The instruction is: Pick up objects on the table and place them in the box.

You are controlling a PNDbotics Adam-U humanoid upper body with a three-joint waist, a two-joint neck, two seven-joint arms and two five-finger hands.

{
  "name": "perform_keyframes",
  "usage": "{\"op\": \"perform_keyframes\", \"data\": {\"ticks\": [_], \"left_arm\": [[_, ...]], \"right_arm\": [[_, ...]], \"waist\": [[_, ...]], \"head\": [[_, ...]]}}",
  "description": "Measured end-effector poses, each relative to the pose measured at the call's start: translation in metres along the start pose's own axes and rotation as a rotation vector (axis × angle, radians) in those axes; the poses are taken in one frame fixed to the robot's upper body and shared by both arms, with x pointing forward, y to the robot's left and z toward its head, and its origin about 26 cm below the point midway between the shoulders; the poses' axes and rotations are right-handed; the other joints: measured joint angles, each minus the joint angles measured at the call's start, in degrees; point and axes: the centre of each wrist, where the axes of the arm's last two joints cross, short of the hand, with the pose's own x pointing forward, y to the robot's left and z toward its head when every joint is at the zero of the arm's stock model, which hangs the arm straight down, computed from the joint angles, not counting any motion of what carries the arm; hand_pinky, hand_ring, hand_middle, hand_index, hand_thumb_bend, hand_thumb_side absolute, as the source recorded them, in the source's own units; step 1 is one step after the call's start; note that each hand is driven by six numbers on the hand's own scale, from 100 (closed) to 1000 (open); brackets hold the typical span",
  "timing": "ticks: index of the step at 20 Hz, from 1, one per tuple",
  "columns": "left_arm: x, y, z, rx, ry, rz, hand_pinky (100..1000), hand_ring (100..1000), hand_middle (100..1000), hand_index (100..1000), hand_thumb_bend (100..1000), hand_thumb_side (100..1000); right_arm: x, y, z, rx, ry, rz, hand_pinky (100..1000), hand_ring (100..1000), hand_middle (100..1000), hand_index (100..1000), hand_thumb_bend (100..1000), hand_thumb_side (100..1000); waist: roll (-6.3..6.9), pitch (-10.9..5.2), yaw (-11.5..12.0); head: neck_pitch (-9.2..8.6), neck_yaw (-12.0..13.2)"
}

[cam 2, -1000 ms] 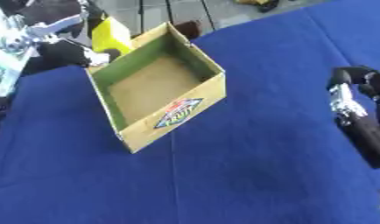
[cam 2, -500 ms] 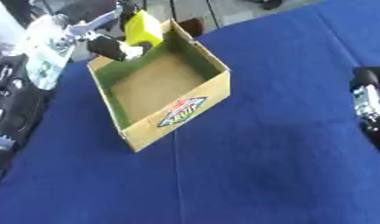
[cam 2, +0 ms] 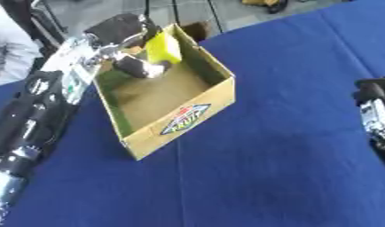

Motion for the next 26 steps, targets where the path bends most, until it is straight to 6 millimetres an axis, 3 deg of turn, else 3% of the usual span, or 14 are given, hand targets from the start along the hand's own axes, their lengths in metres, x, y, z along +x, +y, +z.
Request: {"op": "perform_keyframes", "data": {"ticks": [4, 11, 15, 18, 22, 24, 26], "left_arm": [[0.003, -0.006, -0.003, 0.0, -0.001, -0.045, 366, 503, 457, 638, 156, 672], [0.01, -0.015, -0.011, -0.077, -0.003, -0.124, 605, 761, 789, 825, 299, 799], [0.015, -0.019, -0.015, -0.149, 0.018, -0.153, 681, 860, 902, 922, 338, 839], [0.017, -0.022, -0.017, -0.19, 0.039, -0.178, 737, 917, 974, 991, 441, 841], [0.018, -0.024, -0.018, -0.219, 0.065, -0.21, 789, 952, 1000, 1000, 621, 846], [0.017, -0.024, -0.017, -0.216, 0.079, -0.218, 794, 954, 1000, 1000, 725, 898], [0.017, -0.021, -0.017, -0.191, 0.094, -0.216, 784, 942, 990, 1000, 736, 979]], "right_arm": [[0.001, 0.001, 0.0, 0.0, -0.002, -0.01, 944, 1000, 665, 793, 100, 847], [0.003, 0.003, 0.001, 0.005, -0.008, -0.022, 945, 1000, 665, 793, 100, 848], [0.004, 0.005, 0.001, 0.006, -0.01, -0.028, 945, 1000, 665, 793, 100, 848], [0.004, 0.005, 0.001, 0.006, -0.01, -0.028, 945, 1000, 665, 793, 100, 849], [0.004, 0.005, 0.001, 0.006, -0.01, -0.028, 945, 1000, 665, 792, 100, 849], [0.004, 0.005, 0.001, 0.006, -0.009, -0.029, 945, 1000, 665, 792, 100, 849], [0.003, 0.005, 0.001, 0.006, -0.009, -0.029, 945, 1000, 665, 792, 100, 849]], "waist": [[0.0, 0.0, -0.41], [0.01, 0.0, -1.31], [0.01, 0.0, -1.47], [0.01, 0.0, -1.48], [0.01, 0.0, -1.53], [0.01, 0.0, -1.54], [0.01, 0.0, -1.52]], "head": [[-0.47, 0.09], [-0.48, 1.35], [-0.49, 2.55], [-0.52, 3.16], [-0.54, 3.55], [-0.55, 3.56], [-0.55, 3.54]]}}
